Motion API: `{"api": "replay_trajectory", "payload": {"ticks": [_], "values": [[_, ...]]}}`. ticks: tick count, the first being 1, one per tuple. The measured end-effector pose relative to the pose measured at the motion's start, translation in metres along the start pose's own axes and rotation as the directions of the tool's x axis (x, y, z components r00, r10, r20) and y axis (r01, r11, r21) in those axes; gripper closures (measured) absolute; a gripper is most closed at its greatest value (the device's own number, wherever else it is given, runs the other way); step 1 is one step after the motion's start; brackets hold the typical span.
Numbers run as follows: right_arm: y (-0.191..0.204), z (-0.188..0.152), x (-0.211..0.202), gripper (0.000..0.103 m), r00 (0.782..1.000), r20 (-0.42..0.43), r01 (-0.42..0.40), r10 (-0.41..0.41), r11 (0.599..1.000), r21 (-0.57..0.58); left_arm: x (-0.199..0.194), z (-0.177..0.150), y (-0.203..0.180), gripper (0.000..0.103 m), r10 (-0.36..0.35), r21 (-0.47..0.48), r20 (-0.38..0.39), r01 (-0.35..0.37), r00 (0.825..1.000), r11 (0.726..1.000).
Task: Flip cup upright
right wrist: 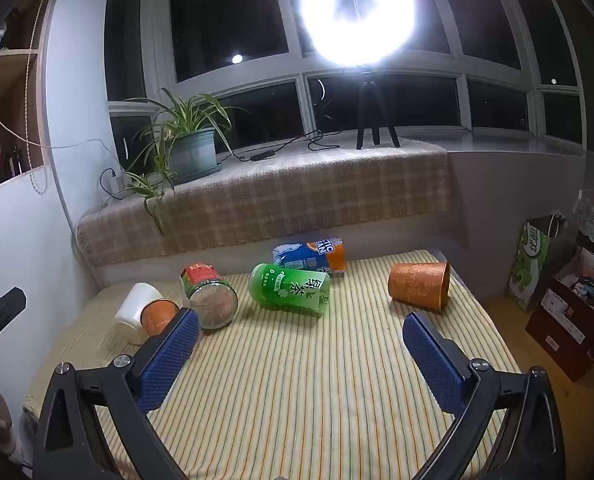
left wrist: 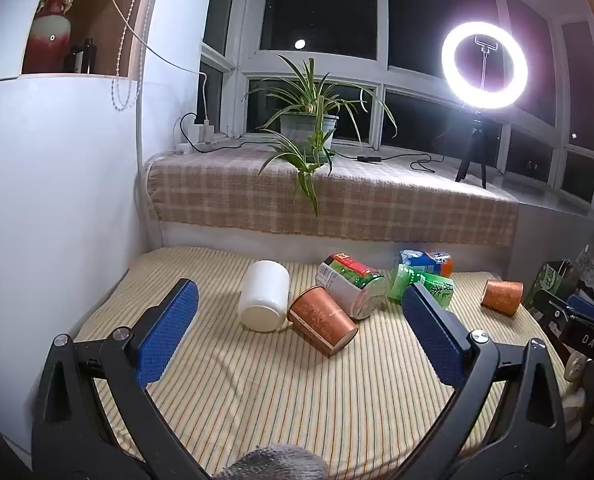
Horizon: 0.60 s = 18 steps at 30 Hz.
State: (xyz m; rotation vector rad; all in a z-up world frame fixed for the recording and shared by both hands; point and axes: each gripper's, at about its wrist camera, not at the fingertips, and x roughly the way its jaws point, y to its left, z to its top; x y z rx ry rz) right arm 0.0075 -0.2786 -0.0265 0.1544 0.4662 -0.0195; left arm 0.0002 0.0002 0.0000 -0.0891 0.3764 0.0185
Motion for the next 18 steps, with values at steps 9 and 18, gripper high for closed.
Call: {"api": "replay_trajectory", "payload": {"ticks": [9,18], "values": [[0.0008,0.0,0.0012,0.0,1.0,-0.004,-0.011,0.012,1.0,0.005,0.0001,-0.0013,0.0027,0.0,0.005,0.001,0.002,-0.005,1.0,1.0],[-0.0008,-0.0009,0.0031,0.0,1.0,-0.019,-0.015,0.015,1.0,0.014,0.0028,-0.0027,-0.002,0.0,0.012,0.012,-0.009,-0.012,1.0,1.0]]}}
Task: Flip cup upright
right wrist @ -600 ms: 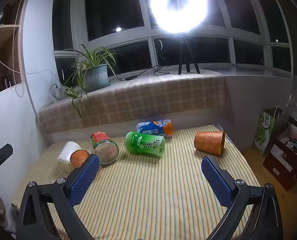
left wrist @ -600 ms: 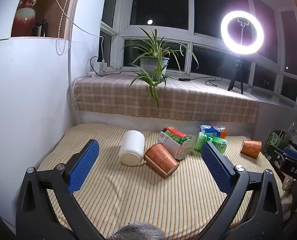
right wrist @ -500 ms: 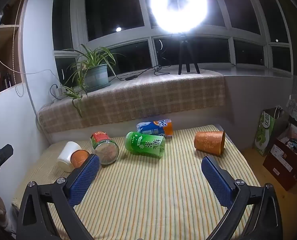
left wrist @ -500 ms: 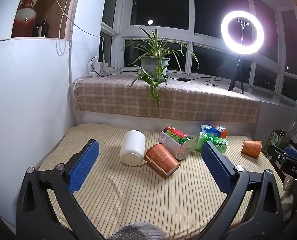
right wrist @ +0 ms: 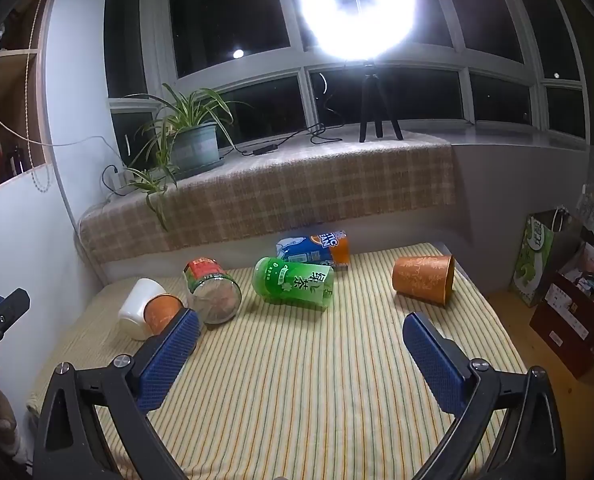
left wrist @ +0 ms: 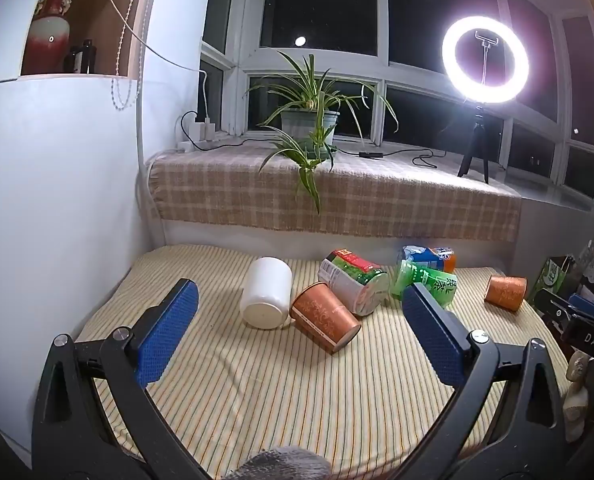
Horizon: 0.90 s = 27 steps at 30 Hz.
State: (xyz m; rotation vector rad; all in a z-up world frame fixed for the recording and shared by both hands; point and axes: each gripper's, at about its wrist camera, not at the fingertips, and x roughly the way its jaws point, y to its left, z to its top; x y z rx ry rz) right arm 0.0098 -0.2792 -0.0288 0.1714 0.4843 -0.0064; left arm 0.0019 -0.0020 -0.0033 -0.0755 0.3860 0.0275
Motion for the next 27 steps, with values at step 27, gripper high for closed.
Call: {"api": "replay_trajectory", "payload": {"ticks": [27], "values": [[-0.0018,-0.0025,0.0043,0.0,1.0,-0.012,-0.001,0.002,1.0,0.011,0.0016,-0.001,0.0001,0.0,-0.002,0.0,-0.004,0.002,1.0,1.0]]}}
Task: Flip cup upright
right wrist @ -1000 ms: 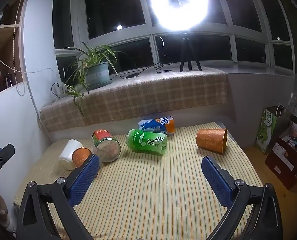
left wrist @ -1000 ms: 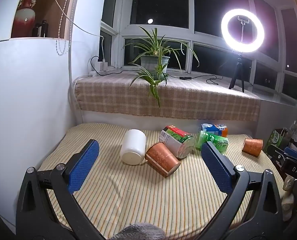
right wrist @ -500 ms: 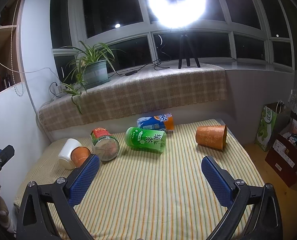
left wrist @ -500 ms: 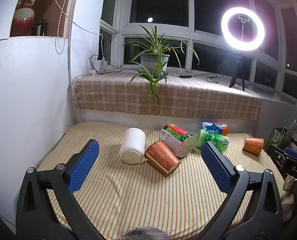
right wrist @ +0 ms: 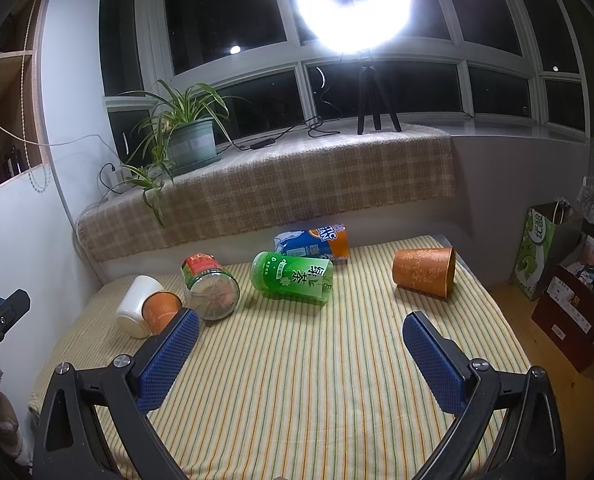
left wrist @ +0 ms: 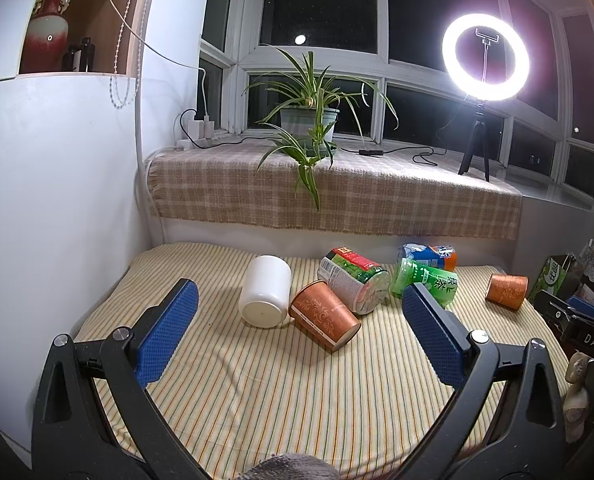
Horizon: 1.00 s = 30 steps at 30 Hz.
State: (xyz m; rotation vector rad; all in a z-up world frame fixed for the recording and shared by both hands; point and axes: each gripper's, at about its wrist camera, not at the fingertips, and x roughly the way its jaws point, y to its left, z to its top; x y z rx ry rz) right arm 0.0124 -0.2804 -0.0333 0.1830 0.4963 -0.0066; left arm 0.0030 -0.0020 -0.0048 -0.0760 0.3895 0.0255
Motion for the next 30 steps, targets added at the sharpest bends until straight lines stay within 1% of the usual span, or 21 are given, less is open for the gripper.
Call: {"api": "replay_trajectory", "payload": {"ticks": [30], "values": [[0.0007,-0.0032,0.0023,0.0,1.0,-0.009,-0.003,0.003,1.0,0.002,0.0,0.0004,-0.0001,0.0,0.0,0.001,-0.001,0.0,1.0,1.0]]}}
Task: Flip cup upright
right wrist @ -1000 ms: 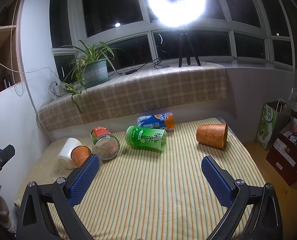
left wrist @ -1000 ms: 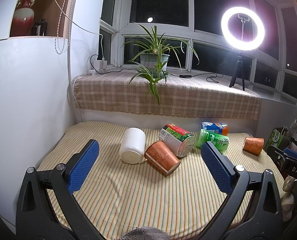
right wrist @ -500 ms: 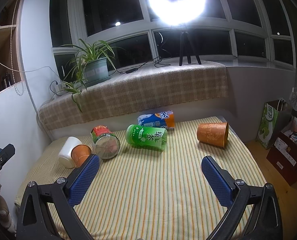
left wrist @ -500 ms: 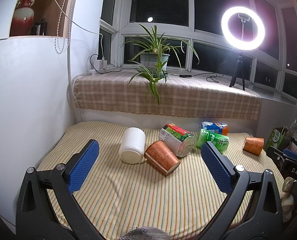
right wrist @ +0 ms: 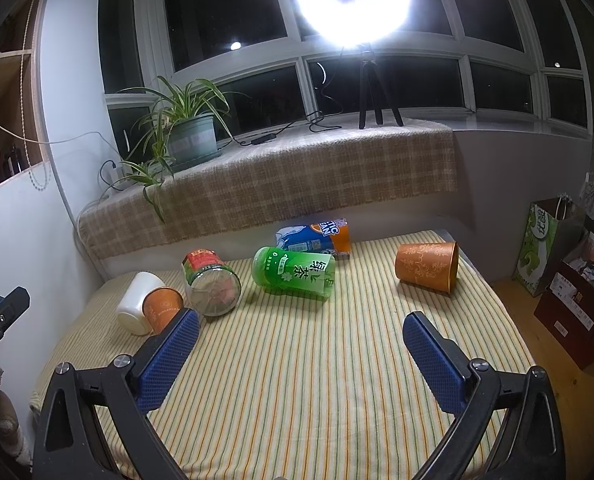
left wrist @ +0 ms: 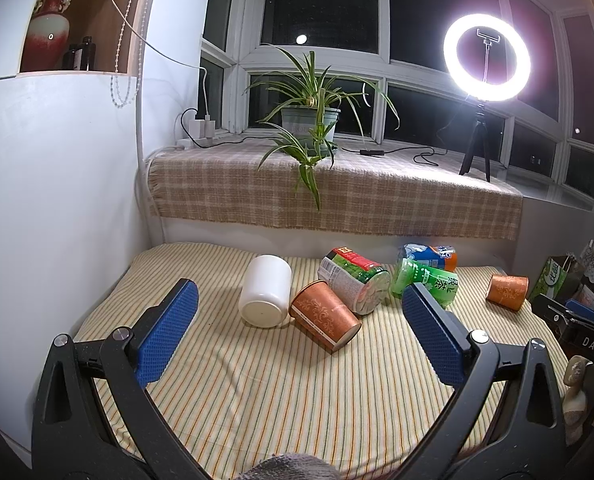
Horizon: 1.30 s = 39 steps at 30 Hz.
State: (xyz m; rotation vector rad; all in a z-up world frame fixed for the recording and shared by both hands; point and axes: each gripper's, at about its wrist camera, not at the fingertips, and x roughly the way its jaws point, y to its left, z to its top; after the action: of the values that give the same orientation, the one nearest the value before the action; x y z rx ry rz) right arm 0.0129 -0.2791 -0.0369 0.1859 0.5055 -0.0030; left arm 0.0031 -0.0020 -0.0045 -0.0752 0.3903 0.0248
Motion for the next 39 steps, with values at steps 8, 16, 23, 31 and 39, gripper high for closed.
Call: {"api": "replay_trajectory", "payload": {"ticks": [8,16,23,31,39], "values": [[0.002,-0.004,0.002,0.0,1.0,-0.005,-0.006,0.006,1.0,0.0,0.0,0.0,0.0,0.0,0.0,0.0,0.0,0.0,1.0,1.0],[0.004,-0.004,0.003,0.0,1.0,-0.012,-0.012,0.012,1.0,0.001,0.001,-0.001,0.0,0.0,0.001,-0.001,-0.002,-0.001,1.0,1.0],[0.004,-0.002,0.005,0.0,0.999,-0.031,-0.041,0.041,0.999,-0.007,0.005,-0.009,0.013,0.0,0.025,-0.015,-0.014,-0.025,1.0,1.0],[0.019,0.003,0.025,0.002,0.977,-0.121,-0.18,0.174,0.983,-0.046,0.006,-0.017,0.035,0.0,0.055,-0.028,-0.042,-0.057,0.998,0.998],[0.071,0.003,0.068,0.015,0.902,-0.294,-0.376,0.315,0.91,-0.177,0.009,-0.03,0.057,0.0,0.057,-0.056,-0.1,-0.063,0.993,0.996]]}}
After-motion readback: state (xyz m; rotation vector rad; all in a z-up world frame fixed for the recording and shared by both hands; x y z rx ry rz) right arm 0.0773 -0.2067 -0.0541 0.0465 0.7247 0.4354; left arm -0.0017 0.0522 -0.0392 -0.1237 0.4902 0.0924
